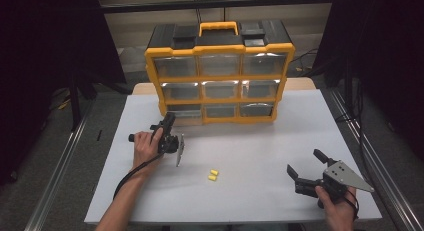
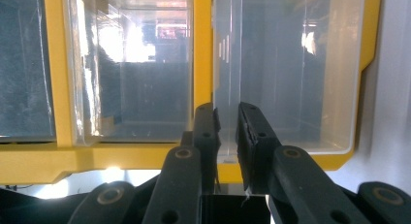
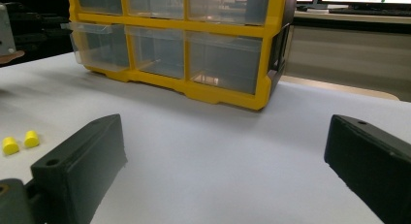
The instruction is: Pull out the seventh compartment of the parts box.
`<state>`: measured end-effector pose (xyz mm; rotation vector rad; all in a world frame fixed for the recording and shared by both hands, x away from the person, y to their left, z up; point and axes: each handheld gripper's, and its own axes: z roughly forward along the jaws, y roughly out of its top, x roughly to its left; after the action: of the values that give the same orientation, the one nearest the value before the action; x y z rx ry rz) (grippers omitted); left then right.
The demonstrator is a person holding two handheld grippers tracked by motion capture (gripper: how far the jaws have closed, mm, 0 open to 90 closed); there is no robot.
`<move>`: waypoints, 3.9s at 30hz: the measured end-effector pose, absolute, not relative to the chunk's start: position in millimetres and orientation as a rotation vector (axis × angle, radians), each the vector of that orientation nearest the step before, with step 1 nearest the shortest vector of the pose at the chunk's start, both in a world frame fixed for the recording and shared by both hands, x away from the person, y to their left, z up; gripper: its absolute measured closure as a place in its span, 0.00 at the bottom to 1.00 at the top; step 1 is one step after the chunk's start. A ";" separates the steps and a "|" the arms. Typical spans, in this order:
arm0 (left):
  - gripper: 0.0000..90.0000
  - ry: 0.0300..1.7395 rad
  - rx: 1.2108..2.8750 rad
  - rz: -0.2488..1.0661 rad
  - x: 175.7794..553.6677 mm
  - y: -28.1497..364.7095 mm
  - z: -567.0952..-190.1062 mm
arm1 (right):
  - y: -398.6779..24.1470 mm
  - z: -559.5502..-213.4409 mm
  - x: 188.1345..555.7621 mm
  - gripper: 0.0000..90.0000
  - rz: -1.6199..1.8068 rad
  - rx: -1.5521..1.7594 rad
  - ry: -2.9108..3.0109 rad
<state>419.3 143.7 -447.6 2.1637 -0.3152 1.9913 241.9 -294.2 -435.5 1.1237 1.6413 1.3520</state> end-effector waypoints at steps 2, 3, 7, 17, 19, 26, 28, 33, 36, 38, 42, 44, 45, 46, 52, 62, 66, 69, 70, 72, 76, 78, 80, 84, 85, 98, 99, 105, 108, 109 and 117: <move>0.88 -0.302 2.154 1.984 417.6 144.3 -448.3 | -293.9 -435.5 242.0 0.01 1.351 1.120 1.643; 0.88 -0.301 2.154 1.986 417.0 144.4 -448.5 | -293.8 -435.4 242.0 0.01 1.350 1.119 1.645; 0.88 -0.305 2.141 1.999 415.2 144.9 -448.4 | -293.8 -435.3 241.9 0.01 1.350 1.119 1.643; 0.88 -0.308 2.143 1.997 410.7 145.4 -448.6 | -293.2 -435.5 242.2 0.01 1.353 1.119 1.644; 0.88 -0.307 2.148 1.990 409.9 145.5 -448.7 | -293.3 -435.4 242.0 0.01 1.352 1.118 1.643; 0.88 -0.306 2.142 1.993 407.7 145.3 -448.1 | -293.4 -435.2 241.6 0.01 1.354 1.117 1.647; 0.88 -0.303 2.143 1.985 406.6 146.0 -448.4 | -293.3 -435.3 241.7 0.01 1.353 1.117 1.646; 0.88 -0.310 2.137 1.995 403.9 146.8 -448.0 | -293.2 -435.1 241.4 0.01 1.354 1.116 1.649; 0.88 -0.306 2.141 1.985 403.6 146.5 -448.2 | -293.0 -435.1 241.2 0.01 1.355 1.116 1.648; 0.88 -0.311 2.128 1.993 402.7 146.6 -448.3 | -293.2 -435.2 241.3 0.01 1.358 1.116 1.648; 0.88 -0.314 2.128 1.991 400.2 147.3 -448.0 | -293.3 -435.4 241.4 0.01 1.352 1.113 1.650; 0.88 -0.309 2.125 1.987 399.7 147.6 -448.0 | -293.2 -435.4 241.4 0.01 1.353 1.113 1.649; 0.88 -0.307 2.133 1.988 398.7 147.5 -448.0 | -292.7 -435.7 242.1 0.01 1.356 1.112 1.647; 0.88 -0.309 2.138 1.987 398.1 147.2 -447.8 | -292.7 -435.7 242.1 0.01 1.356 1.112 1.647; 0.88 -0.313 2.128 1.987 397.1 147.1 -447.8 | -293.2 -435.4 241.6 0.01 1.357 1.109 1.652; 0.88 -0.317 2.131 1.983 391.7 149.3 -447.3 | -292.7 -435.7 241.8 0.01 1.355 1.110 1.650; 0.88 -0.316 2.136 1.978 391.4 149.2 -447.3 | -293.1 -435.4 241.5 0.01 1.353 1.112 1.652; 0.89 -0.321 2.138 1.981 390.9 149.4 -448.1 | -293.1 -435.5 241.7 0.01 1.353 1.113 1.649; 0.88 -0.321 2.138 1.981 390.9 149.4 -448.1 | -293.1 -435.5 241.7 0.01 1.353 1.113 1.649; 0.89 -0.335 2.138 1.993 388.7 150.3 -449.9 | -292.9 -435.4 241.5 0.01 1.353 1.110 1.653; 0.89 -0.335 2.140 1.980 386.0 152.7 -448.9 | -293.1 -435.4 241.4 0.01 1.354 1.110 1.652; 0.89 -0.337 2.134 1.980 383.2 152.7 -448.4 | -293.0 -435.3 241.2 0.01 1.354 1.113 1.651; 0.89 -0.339 2.129 1.975 382.1 152.7 -448.8 | -293.0 -435.3 241.3 0.01 1.354 1.111 1.651; 0.89 -0.355 2.124 1.978 375.8 154.0 -448.2 | -293.0 -435.3 241.5 0.01 1.353 1.111 1.650; 0.89 -0.359 2.122 1.982 374.9 155.0 -448.2 | -292.8 -435.4 241.6 0.01 1.353 1.111 1.649; 0.88 -0.358 2.133 1.968 365.1 158.6 -447.7 | -292.4 -435.5 241.9 0.01 1.354 1.108 1.651; 0.88 -0.359 2.128 1.964 365.7 158.9 -449.0 | -292.4 -435.5 242.0 0.01 1.354 1.108 1.650; 0.88 -0.361 2.132 1.959 365.7 158.0 -450.3 | -292.5 -435.6 242.2 0.01 1.354 1.107 1.649; 0.88 -0.363 2.127 1.950 364.5 155.9 -451.6 | -292.3 -435.7 242.4 0.01 1.354 1.105 1.650; 0.88 -0.363 2.127 1.950 364.5 155.9 -451.6 | -292.3 -435.7 242.4 0.01 1.354 1.105 1.650; 0.88 -0.364 2.121 1.956 364.5 155.5 -452.4 | -292.3 -435.7 242.2 0.01 1.355 1.107 1.650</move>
<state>364.5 155.5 -452.4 2.1212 -0.3644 1.9563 242.2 -292.3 -435.7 1.1068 1.6501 1.3555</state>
